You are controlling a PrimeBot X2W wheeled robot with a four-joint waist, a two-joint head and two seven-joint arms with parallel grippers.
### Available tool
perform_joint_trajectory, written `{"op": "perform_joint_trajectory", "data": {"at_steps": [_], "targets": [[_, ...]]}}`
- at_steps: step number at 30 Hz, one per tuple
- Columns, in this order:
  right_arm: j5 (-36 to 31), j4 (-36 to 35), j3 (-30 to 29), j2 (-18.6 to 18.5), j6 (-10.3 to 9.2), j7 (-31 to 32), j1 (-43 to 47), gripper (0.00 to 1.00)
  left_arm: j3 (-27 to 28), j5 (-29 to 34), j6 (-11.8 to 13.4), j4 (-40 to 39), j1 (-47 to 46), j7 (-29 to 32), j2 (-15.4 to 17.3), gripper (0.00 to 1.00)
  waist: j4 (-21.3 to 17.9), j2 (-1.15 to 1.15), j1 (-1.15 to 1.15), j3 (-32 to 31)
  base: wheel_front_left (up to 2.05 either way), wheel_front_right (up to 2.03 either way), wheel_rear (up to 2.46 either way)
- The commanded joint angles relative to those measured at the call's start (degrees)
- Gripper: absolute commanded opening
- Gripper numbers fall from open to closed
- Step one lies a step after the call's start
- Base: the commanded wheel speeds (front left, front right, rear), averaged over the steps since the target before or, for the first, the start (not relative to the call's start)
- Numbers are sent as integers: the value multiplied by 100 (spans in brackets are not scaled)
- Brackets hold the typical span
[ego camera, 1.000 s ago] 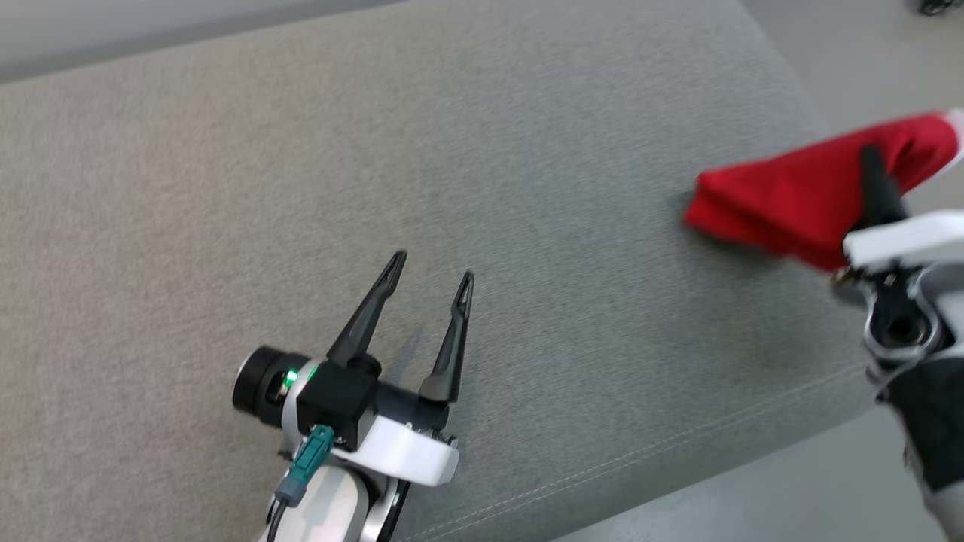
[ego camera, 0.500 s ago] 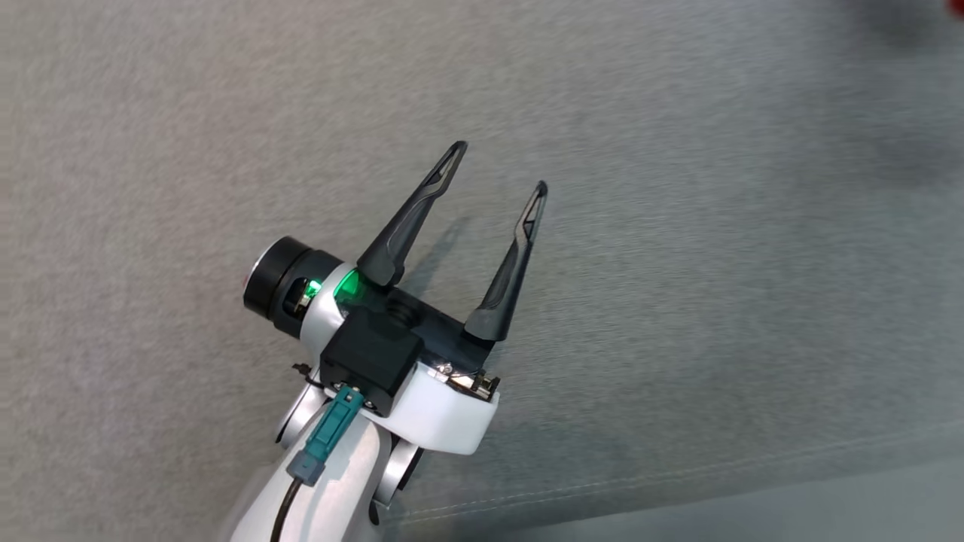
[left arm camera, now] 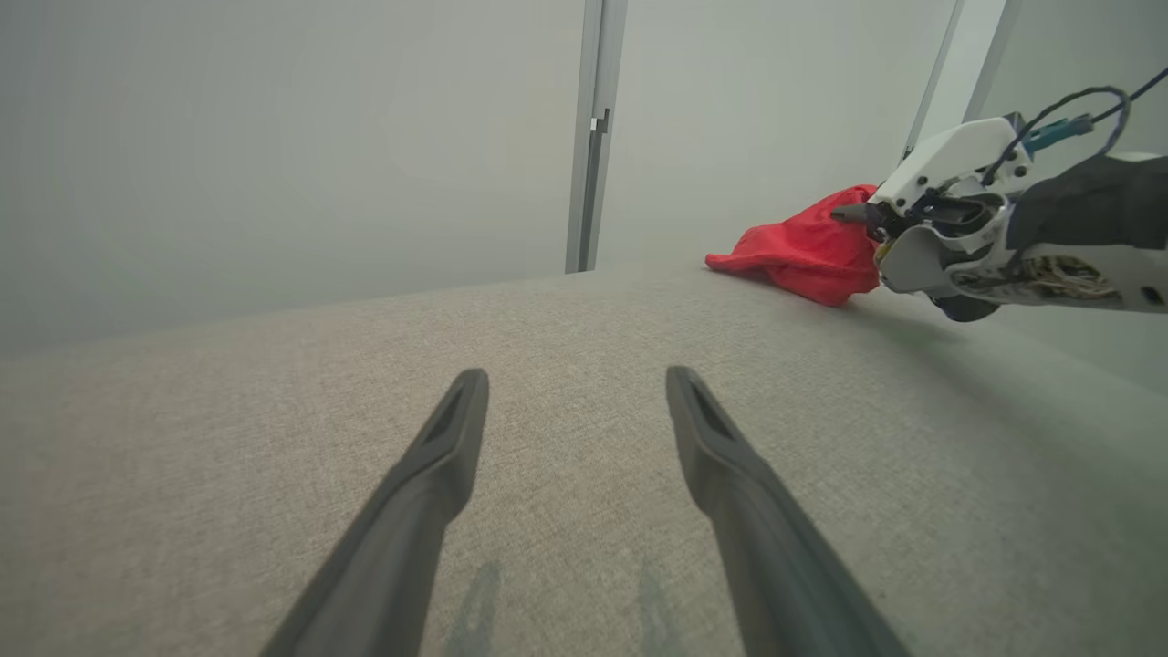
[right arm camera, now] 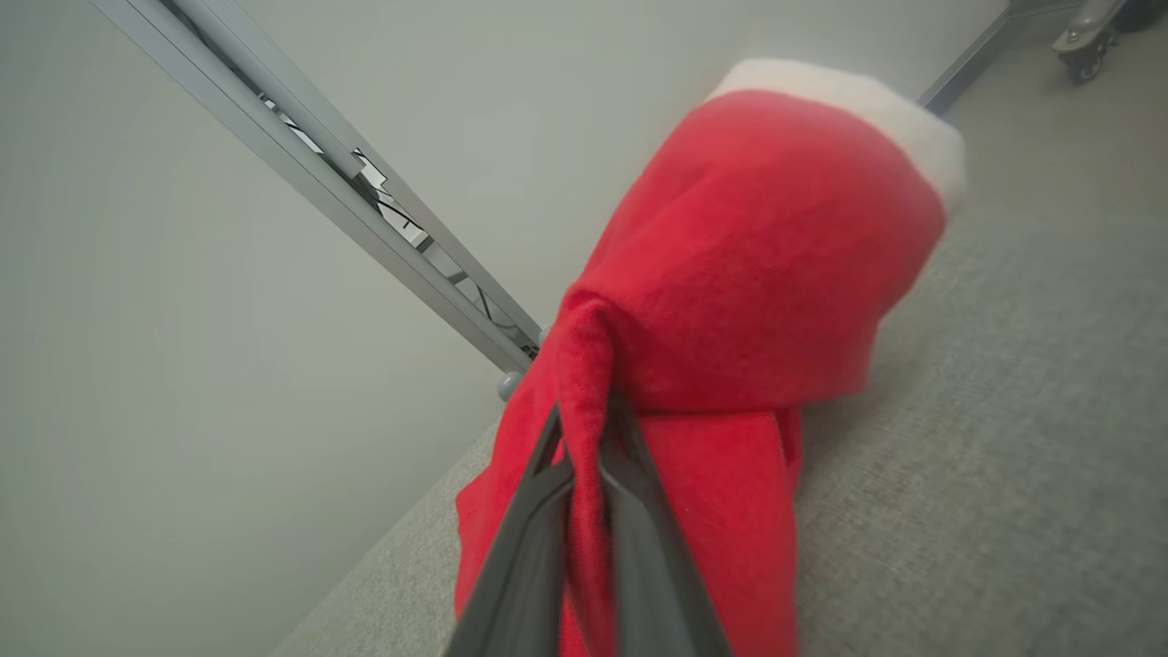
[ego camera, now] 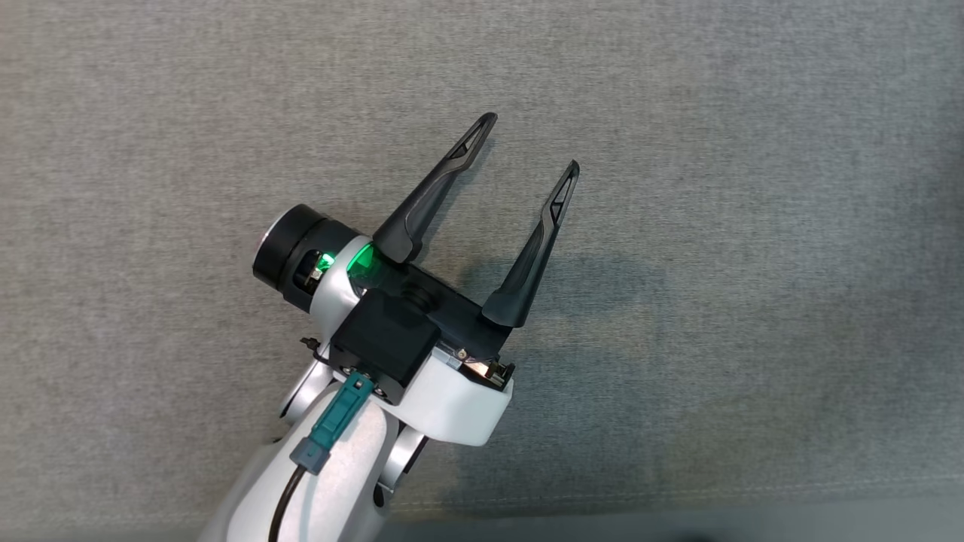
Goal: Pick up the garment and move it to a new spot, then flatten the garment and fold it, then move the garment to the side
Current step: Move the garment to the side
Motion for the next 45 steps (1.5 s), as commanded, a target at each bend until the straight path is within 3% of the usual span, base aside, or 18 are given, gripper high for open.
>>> {"op": "perform_joint_trajectory", "data": {"at_steps": [1,13,23,25,26,40,45], "targets": [[-66,-122,8,-92,2,-34,107,0,112,25,-18,-139,-97,37,43,100,-85,0,0,32,0,0,0],[-225,-33,-283,91,2,-34,557,0,228,-17,51,-149,-136,119,216,100,-618,0,0,-149,0,0,0],[-613,671,-521,129,2,-34,581,0,174,-56,61,-154,-159,148,243,100,-673,0,0,-240,0,0,0],[-687,786,-598,130,2,-34,563,58,161,-65,63,-155,-165,142,242,100,-653,0,0,-247,0,0,0],[-733,819,-631,130,2,-34,559,98,157,-69,66,-153,-166,137,244,100,-646,0,0,-254,0,0,0],[-1928,1137,-712,-75,2,-34,1143,100,213,-263,198,73,37,-45,228,100,-719,0,0,-887,0,0,0],[-2390,402,-610,99,2,-34,1467,100,371,-384,404,248,255,-141,203,100,-760,0,0,-1303,0,0,0]]}}
